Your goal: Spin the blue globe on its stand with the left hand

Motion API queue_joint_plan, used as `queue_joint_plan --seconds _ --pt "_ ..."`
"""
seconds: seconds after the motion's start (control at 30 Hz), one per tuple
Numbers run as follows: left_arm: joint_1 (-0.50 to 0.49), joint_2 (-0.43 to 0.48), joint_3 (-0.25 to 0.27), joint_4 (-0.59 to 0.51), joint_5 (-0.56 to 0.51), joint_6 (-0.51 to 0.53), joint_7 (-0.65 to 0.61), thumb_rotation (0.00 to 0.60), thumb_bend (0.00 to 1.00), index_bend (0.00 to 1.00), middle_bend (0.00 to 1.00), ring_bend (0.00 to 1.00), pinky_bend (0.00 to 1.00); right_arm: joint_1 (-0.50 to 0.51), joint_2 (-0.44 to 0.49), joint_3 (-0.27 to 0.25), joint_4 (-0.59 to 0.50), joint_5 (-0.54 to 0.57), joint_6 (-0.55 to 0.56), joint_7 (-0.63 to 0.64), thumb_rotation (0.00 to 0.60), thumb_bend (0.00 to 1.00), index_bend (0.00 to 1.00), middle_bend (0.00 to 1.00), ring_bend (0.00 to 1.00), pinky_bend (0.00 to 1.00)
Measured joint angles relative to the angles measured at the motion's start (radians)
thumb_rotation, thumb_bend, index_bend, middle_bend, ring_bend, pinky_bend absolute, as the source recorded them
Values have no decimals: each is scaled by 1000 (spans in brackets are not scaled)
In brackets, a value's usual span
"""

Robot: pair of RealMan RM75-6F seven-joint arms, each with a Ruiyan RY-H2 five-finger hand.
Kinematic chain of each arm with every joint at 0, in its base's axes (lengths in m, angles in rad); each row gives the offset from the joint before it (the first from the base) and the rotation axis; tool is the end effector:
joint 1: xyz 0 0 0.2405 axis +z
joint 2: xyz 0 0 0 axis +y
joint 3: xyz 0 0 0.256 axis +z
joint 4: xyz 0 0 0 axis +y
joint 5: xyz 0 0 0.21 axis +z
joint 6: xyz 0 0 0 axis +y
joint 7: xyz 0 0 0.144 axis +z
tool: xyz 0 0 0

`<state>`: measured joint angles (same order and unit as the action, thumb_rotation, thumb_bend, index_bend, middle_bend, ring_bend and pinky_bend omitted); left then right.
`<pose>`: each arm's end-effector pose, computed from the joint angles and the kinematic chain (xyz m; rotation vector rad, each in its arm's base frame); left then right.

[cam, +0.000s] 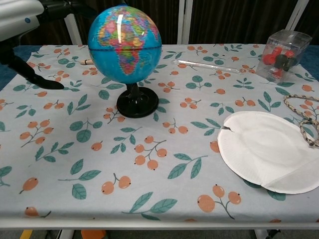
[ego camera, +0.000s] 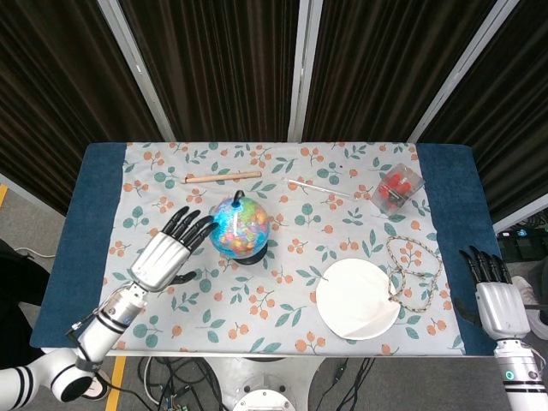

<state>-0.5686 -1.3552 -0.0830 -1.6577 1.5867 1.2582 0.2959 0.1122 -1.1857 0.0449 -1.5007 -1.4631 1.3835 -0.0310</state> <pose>-0.1494 0.2824 0.0548 -1.8920 -0.5646 -1.1761 -0.3334 -0.1896 0.1367 1.4411 -0.9238 0.7862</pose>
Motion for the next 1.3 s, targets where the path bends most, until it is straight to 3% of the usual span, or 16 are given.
queue_joint_plan --seconds 0.37,0.67,1.0,1.3 --pt "-3 -10 -17 -6 51 45 -4 600 89 72 70 36 21 1 0 -1 0 -1 -1 1 600 231 0 0 0 0" --pt "-58 -62 -21 -13 91 -13 -1 600 89 72 69 35 21 2 -2 -1 4 1 -5 7 600 231 0 0 0 0" --pt "-84 -108 -24 21 66 -54 -8 600 88 72 70 35 21 -2 -2 0 21 5 -2 29 600 231 0 0 0 0" --pt "-72 -97 -17 29 56 -42 -8 600 88 72 69 35 21 -1 -5 -1 20 0 -2 23 600 233 0 0 0 0"
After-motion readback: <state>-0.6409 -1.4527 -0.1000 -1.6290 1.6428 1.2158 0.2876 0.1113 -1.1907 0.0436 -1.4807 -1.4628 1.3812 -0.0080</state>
